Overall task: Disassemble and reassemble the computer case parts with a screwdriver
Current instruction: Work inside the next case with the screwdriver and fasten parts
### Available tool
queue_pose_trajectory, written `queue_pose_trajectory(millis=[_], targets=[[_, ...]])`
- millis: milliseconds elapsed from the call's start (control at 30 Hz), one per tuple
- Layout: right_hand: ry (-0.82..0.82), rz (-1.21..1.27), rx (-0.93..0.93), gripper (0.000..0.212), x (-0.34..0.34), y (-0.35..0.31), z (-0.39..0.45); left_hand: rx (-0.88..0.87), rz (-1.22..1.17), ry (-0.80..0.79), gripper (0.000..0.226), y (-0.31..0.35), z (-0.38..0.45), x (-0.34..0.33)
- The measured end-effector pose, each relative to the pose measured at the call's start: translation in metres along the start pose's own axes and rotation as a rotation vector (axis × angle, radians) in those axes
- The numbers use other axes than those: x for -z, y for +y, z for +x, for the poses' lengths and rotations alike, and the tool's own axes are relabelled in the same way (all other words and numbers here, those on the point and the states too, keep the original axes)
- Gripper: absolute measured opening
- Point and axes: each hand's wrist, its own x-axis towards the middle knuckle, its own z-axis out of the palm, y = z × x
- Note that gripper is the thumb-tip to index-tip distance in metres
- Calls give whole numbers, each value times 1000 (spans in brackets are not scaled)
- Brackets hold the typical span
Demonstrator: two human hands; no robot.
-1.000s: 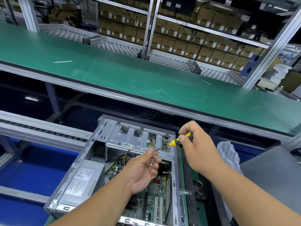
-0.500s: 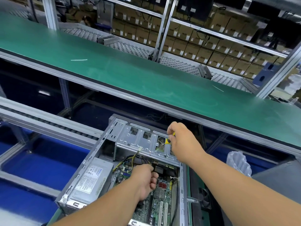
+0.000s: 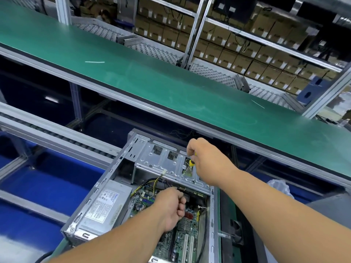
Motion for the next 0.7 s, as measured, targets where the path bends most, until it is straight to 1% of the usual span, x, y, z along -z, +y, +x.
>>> queue_pose_trajectory(millis=[233, 400, 500, 600, 700], targets=[[-32, -67, 52, 26, -4, -6, 3, -15, -12, -10, 14, 2, -5, 1], [2, -67, 15, 26, -4, -5, 9, -19, -8, -15, 14, 2, -8, 0], [22, -88, -12, 22, -1, -5, 12, -22, -15, -20, 14, 3, -10, 0], [47, -194, -50, 14, 3, -9, 14, -22, -18, -21, 17, 4, -13, 0], [26, -335, -111, 9, 3, -12, 15, -25, -17, -21, 18, 4, -13, -2]])
